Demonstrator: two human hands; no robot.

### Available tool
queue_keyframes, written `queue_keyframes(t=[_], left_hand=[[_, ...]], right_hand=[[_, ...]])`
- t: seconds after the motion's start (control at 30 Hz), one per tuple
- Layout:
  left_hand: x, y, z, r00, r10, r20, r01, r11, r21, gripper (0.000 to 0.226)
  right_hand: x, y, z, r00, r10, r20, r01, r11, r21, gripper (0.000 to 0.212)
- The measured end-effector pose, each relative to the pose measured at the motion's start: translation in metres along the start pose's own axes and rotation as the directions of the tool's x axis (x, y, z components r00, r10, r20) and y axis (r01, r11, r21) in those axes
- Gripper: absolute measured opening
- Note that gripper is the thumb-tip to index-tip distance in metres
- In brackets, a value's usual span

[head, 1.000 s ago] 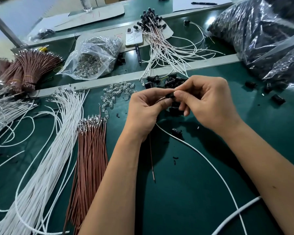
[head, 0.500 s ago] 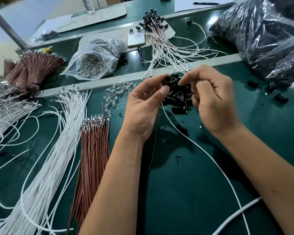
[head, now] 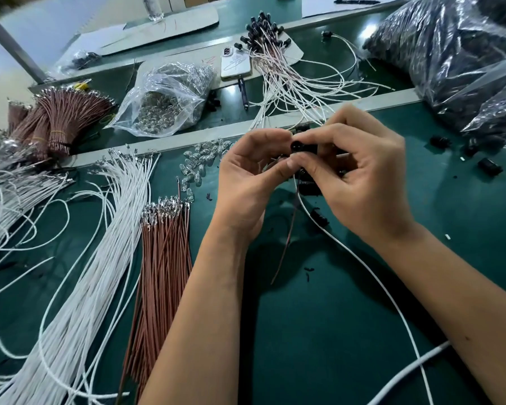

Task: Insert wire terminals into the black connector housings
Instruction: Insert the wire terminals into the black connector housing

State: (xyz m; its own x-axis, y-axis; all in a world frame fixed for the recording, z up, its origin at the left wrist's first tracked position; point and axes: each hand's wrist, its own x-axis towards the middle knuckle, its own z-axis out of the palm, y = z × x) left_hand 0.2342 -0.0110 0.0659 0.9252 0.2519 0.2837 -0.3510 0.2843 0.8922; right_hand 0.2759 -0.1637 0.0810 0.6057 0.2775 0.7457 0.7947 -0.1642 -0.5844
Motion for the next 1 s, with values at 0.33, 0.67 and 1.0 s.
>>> queue_keyframes(t=[0.33, 0.67, 1.0], left_hand=[[0.0, 0.0, -0.003, 0.996, 0.085, -0.032, -0.074, 0.967, 0.242, 0.02], [0.001, 0.001, -0.003, 0.999, 0.046, -0.016, -0.038, 0.945, 0.323, 0.02], [-0.001, -0.003, -0.005, 0.995, -0.089, -0.037, 0.096, 0.94, 0.329, 0.019]], right_hand=[[0.0, 0.0, 0.0, 0.997, -0.072, -0.002, 0.072, 0.997, 0.012, 0.01], [0.0, 0.011, 0.003, 0.991, 0.134, 0.026, -0.136, 0.985, 0.104, 0.016], [-0.004, 0.028, 0.007, 0.866, 0.464, 0.184, -0.494, 0.742, 0.452, 0.015]])
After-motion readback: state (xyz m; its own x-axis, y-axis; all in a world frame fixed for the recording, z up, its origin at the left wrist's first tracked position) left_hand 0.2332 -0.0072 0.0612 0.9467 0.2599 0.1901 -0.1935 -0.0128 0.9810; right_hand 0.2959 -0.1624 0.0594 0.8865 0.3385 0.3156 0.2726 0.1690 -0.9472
